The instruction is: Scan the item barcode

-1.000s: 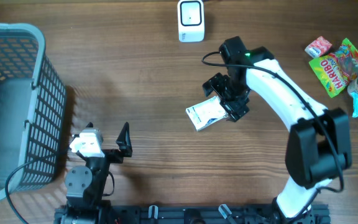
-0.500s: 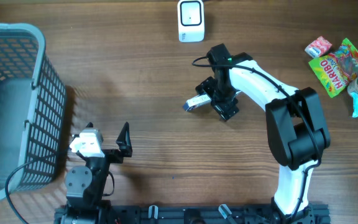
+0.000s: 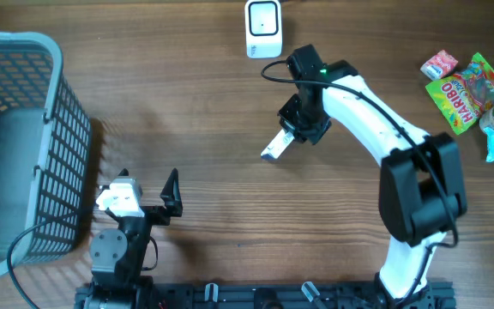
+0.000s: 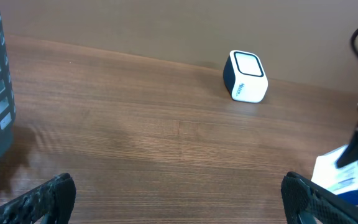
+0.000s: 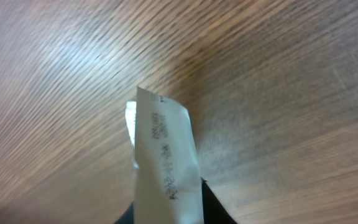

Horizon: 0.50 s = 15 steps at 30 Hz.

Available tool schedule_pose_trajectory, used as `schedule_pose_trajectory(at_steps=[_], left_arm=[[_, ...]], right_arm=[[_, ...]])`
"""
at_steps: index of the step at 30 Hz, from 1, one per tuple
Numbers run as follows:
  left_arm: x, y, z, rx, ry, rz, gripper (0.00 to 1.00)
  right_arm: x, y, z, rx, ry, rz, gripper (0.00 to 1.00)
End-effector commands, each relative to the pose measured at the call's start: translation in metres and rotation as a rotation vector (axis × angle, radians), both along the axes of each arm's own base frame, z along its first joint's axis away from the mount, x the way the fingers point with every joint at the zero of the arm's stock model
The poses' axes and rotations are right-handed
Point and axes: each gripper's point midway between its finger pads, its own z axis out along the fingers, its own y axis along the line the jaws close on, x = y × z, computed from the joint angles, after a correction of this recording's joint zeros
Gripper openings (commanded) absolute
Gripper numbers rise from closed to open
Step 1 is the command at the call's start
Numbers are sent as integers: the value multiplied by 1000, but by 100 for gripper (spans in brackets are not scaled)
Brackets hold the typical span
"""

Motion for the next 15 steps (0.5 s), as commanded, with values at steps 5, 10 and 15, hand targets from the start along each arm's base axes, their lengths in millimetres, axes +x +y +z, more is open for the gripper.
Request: schedule_pose_trajectory(at_steps=[5,10,15], left_arm=[[0,0,0,-10,-2,0,100],[0,0,0,-10,-2,0,100],[0,0,0,-10,-2,0,100]], right_arm=[[0,78,63,469,-257,601,7],[11,126,117,725,-748,1107,4],[2,155,184,959,-1304,1468,4]])
